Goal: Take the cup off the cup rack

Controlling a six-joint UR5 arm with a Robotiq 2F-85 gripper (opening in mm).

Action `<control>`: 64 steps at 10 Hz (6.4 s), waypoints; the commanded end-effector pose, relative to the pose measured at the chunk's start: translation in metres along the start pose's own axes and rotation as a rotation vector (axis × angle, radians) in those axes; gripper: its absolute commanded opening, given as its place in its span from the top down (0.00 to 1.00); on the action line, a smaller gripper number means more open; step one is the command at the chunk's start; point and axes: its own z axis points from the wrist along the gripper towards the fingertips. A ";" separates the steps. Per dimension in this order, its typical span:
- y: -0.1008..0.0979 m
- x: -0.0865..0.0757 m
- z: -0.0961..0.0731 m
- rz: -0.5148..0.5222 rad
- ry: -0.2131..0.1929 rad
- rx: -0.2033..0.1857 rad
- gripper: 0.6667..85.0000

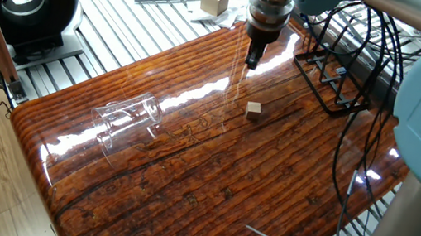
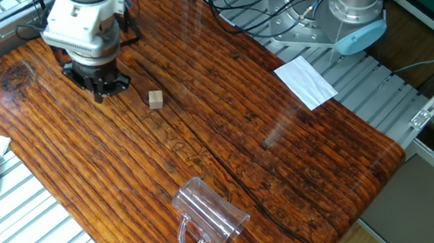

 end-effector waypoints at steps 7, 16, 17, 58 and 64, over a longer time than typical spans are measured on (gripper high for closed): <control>0.025 -0.010 -0.001 -0.009 -0.041 -0.119 0.99; 0.108 -0.004 -0.023 0.151 0.002 -0.130 0.99; 0.105 -0.004 -0.024 0.150 -0.001 -0.129 0.99; 0.099 -0.036 -0.029 0.223 -0.093 -0.014 0.99; 0.092 -0.034 -0.029 0.236 -0.089 0.016 0.99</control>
